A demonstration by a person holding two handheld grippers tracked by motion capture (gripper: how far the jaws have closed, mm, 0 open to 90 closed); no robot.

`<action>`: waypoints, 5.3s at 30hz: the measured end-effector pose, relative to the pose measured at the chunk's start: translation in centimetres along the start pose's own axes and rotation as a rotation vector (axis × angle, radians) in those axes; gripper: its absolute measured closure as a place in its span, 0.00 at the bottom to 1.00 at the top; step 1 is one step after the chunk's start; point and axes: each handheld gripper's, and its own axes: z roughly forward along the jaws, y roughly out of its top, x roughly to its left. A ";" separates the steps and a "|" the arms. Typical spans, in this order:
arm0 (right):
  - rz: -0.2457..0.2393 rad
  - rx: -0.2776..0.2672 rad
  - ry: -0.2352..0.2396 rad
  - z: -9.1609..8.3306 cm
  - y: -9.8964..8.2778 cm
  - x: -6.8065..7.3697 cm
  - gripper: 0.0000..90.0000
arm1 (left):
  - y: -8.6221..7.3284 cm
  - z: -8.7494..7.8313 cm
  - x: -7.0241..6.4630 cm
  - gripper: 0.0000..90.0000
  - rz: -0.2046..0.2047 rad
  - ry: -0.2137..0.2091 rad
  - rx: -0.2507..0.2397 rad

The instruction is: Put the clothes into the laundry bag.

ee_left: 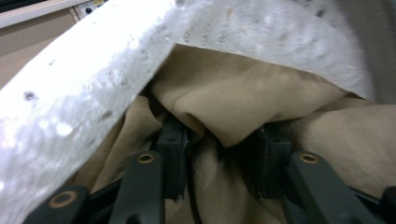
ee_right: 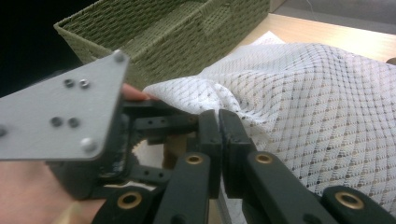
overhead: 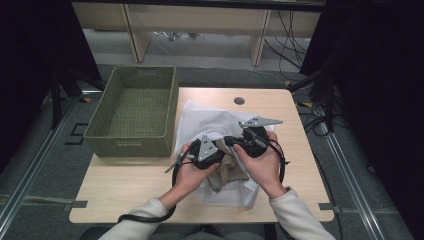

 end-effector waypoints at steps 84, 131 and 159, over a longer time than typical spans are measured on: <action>0.008 0.026 -0.009 0.2 -0.3 0.2 1.00 | -2.3 2.6 -2.1 0.85 -0.016 0.071 0.065; -0.036 -0.023 -0.009 -0.9 0.2 0.8 1.00 | -4.3 -2.6 2.5 0.36 -0.052 0.095 0.074; 0.007 -0.028 -0.016 -1.1 0.2 0.7 1.00 | -1.4 4.8 1.6 0.87 -0.087 0.122 -0.080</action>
